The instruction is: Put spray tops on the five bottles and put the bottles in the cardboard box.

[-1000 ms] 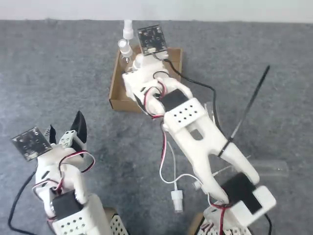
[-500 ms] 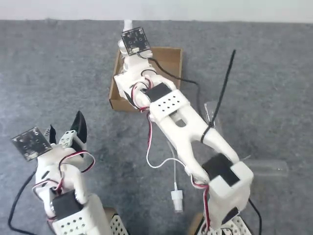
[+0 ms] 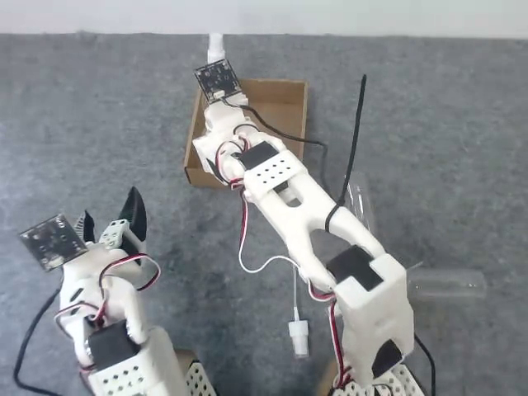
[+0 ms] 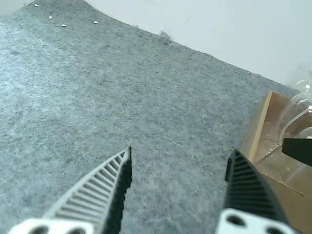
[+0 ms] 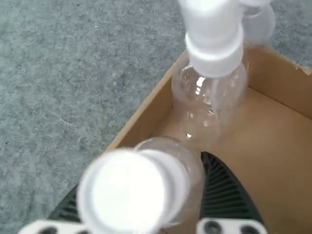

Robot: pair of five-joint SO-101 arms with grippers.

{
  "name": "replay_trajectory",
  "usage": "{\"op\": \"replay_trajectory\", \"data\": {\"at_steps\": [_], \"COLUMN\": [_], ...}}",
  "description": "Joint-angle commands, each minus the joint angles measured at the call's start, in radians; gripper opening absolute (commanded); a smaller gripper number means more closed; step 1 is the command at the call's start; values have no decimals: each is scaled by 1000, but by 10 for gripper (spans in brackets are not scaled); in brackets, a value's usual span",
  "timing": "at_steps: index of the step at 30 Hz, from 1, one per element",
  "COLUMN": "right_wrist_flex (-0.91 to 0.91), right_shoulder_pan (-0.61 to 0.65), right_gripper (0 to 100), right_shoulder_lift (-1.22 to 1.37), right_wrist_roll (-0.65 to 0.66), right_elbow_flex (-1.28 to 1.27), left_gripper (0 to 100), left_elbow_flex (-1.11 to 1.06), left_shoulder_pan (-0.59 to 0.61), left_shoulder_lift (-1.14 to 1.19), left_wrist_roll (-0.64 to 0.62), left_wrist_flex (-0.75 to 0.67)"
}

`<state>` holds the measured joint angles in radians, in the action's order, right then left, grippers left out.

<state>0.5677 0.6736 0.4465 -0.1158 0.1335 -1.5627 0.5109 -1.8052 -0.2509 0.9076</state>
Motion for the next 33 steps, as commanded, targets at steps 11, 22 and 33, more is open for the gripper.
{"op": "replay_trajectory", "data": {"at_steps": [11, 22, 33], "right_wrist_flex": [7, 8, 21], "right_shoulder_pan": [7, 5, 8], "right_gripper": [106, 107, 107], "right_shoulder_lift": [122, 128, 130], "right_wrist_roll": [15, 15, 15], "right_elbow_flex": [180, 180, 180], "left_gripper": [287, 287, 287], "left_elbow_flex": [8, 8, 8], "left_shoulder_pan": [3, 3, 3], "left_shoulder_lift": [-17, -17, -17], "left_wrist_roll": [32, 34, 34], "left_wrist_flex": [-34, -32, -34]}}
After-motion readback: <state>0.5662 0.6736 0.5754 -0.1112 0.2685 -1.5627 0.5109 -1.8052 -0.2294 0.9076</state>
